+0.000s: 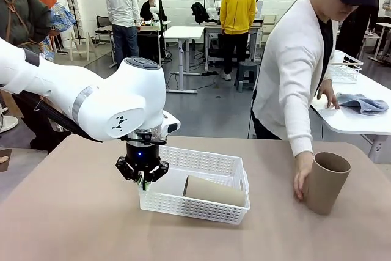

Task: Clean and organize the cups into the basket.
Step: Pick up the Reusable plastic cup from the right side of the table and stack it inside the Organizing basket in the center of the table.

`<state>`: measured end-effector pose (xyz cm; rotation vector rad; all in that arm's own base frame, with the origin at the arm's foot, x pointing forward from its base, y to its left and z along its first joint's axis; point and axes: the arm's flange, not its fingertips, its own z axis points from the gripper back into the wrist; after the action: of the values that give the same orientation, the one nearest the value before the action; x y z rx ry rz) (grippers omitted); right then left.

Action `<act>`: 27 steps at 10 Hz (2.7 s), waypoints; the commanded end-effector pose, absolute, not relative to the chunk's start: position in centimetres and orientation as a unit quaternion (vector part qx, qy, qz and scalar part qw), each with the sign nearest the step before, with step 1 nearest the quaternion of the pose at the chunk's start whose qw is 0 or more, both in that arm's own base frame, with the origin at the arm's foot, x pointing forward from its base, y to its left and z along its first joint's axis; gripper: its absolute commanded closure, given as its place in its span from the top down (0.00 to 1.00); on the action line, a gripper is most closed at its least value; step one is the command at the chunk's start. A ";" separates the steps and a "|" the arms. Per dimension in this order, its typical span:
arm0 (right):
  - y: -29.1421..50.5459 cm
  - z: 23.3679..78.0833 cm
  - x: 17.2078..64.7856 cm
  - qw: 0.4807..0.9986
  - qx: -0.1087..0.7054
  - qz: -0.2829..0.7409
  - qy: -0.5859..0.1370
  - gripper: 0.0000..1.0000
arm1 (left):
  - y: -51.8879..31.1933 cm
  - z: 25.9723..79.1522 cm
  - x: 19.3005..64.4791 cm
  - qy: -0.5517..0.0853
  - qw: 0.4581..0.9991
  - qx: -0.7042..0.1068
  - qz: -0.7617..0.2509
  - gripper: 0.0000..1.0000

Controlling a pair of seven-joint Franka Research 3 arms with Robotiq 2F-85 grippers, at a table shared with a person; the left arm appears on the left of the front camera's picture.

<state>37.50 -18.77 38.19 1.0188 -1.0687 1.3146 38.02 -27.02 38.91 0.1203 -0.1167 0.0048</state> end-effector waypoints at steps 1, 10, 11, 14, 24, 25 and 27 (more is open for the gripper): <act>-18.7 38.4 37.4 0.550 0.429 0.558 -0.450 1.00 | -27.2 39.0 38.0 -0.063 0.996 0.061 0.010 0.00; -14.0 31.2 45.1 0.606 0.412 0.584 -0.350 1.00 | -27.2 39.0 38.0 -0.063 0.996 0.061 0.010 0.00; -13.7 30.6 45.6 0.614 0.408 0.583 -0.342 1.00 | -27.2 39.0 38.0 -0.063 0.996 0.061 0.010 0.00; -12.6 28.5 47.7 0.628 0.410 0.575 -0.327 1.00 | -27.2 39.0 38.0 -0.063 0.996 0.061 0.010 0.00; -7.2 25.9 50.7 0.598 0.434 0.623 -0.256 1.00 | -27.2 39.0 38.0 -0.063 0.996 0.061 0.010 0.00; -7.0 25.8 50.4 0.590 0.444 0.627 -0.249 1.00 | -27.2 39.0 38.0 -0.063 0.996 0.061 0.010 0.00; -6.0 25.7 49.4 0.570 0.460 0.638 -0.235 1.00 | -27.2 39.0 38.0 -0.063 0.996 0.061 0.010 0.00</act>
<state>49.40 -6.48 25.80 1.0532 -0.5763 1.4714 38.03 -27.01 38.91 0.1202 -0.1168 0.0049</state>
